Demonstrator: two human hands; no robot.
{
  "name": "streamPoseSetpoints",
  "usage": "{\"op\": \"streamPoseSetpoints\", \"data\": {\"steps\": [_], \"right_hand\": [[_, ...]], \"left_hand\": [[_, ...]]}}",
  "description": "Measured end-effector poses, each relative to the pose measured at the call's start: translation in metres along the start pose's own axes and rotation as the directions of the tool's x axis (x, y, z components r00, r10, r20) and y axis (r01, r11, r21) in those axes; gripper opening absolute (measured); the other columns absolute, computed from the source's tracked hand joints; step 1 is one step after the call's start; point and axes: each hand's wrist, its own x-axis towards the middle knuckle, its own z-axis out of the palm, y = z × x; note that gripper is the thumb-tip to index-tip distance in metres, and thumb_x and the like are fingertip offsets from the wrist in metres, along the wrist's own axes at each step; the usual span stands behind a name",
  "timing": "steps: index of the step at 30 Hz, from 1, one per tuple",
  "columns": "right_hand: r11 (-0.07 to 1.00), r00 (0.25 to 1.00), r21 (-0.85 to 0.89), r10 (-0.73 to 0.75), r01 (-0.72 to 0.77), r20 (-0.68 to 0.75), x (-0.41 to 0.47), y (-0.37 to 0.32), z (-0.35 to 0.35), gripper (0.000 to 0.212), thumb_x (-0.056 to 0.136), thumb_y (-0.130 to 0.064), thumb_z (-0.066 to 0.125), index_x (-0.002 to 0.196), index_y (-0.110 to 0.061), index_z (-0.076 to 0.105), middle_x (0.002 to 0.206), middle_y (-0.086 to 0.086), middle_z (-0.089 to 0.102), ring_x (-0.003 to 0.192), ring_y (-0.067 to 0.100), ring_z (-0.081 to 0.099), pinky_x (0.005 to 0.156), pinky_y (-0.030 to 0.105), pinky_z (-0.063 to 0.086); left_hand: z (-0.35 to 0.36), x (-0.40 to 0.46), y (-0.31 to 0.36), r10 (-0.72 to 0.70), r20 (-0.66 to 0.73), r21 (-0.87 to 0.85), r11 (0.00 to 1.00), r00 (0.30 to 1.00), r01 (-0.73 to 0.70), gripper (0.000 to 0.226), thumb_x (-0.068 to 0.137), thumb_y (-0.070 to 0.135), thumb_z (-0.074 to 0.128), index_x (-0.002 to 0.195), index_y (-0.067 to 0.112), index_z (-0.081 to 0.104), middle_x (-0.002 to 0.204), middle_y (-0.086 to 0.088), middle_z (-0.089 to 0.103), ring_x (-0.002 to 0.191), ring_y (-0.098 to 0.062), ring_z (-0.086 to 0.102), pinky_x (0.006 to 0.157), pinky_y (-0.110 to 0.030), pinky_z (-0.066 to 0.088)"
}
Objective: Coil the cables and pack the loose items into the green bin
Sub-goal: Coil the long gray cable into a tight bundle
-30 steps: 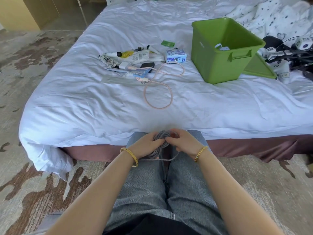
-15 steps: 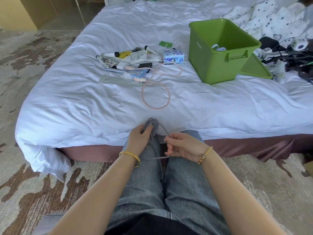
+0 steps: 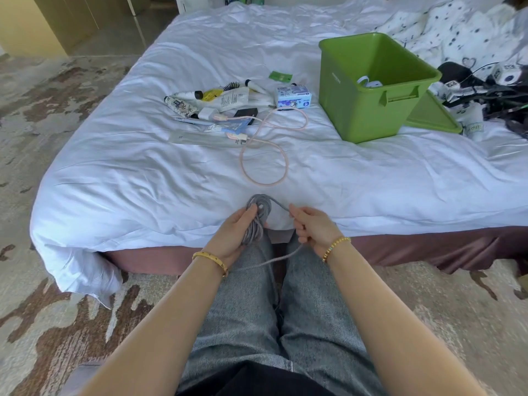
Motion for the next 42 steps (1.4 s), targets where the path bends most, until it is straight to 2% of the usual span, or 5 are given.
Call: {"op": "streamPoseSetpoints", "data": {"steps": [12, 17, 24, 37, 42], "right_hand": [[0.982, 0.875, -0.156, 0.167, -0.107, 0.455, -0.019, 0.038, 0.018, 0.031, 0.099, -0.032, 0.038, 0.087, -0.015, 0.060, 0.050, -0.008, 0.038, 0.039, 0.003, 0.032, 0.047, 0.021, 0.052], [0.979, 0.890, -0.169, 0.176, -0.113, 0.420, -0.018, 0.044, 0.016, 0.029, 0.096, -0.034, 0.044, 0.083, -0.015, 0.061, 0.046, -0.012, 0.028, 0.038, 0.002, 0.021, 0.035, 0.013, 0.022], [0.981, 0.900, -0.011, 0.181, -0.192, 0.396, -0.018, 0.040, 0.007, 0.021, 0.095, -0.020, 0.049, 0.082, -0.008, 0.060, 0.044, -0.009, 0.033, 0.037, 0.002, 0.030, 0.052, 0.023, 0.056], [0.882, 0.962, 0.455, -0.011, -0.119, 0.272, -0.018, 0.032, -0.004, 0.022, 0.086, -0.031, 0.050, 0.087, -0.010, 0.058, 0.040, -0.007, 0.034, 0.029, 0.001, 0.025, 0.029, 0.013, 0.018], [0.795, 0.989, 0.606, -0.075, -0.018, 0.129, -0.016, 0.032, -0.007, 0.013, 0.090, -0.016, 0.047, 0.100, -0.013, 0.054, 0.066, 0.001, 0.065, 0.050, 0.006, 0.055, 0.041, 0.014, 0.042]], "left_hand": [[0.002, 0.003, -0.014, -0.072, -0.105, -0.178, 0.983, 0.992, 0.052, 0.031, 0.100, 0.036, 0.032, 0.104, 0.014, 0.052, 0.081, -0.010, 0.072, 0.069, -0.022, 0.072, 0.061, -0.031, 0.060], [0.002, 0.005, -0.018, -0.025, -0.183, -0.087, 0.996, 0.983, 0.009, 0.029, 0.100, 0.038, 0.032, 0.096, 0.014, 0.048, 0.054, 0.000, 0.059, 0.042, -0.012, 0.057, 0.058, -0.034, 0.054], [-0.005, 0.010, -0.010, 0.038, -0.344, -0.045, 0.997, 0.938, -0.057, 0.034, 0.098, 0.040, 0.036, 0.103, 0.010, 0.049, 0.066, -0.006, 0.052, 0.041, -0.010, 0.054, 0.041, -0.023, 0.048], [-0.013, 0.017, 0.006, 0.129, -0.440, 0.205, 0.978, 0.889, -0.040, 0.025, 0.099, 0.034, 0.036, 0.086, 0.016, 0.048, 0.075, -0.009, 0.051, 0.045, -0.015, 0.050, 0.033, -0.020, 0.040], [-0.003, 0.018, 0.001, 0.198, -0.380, 0.501, 0.865, 0.903, 0.021, 0.031, 0.097, 0.037, 0.038, 0.088, 0.010, 0.050, 0.082, -0.009, 0.053, 0.070, -0.026, 0.057, 0.067, -0.045, 0.054]]}}
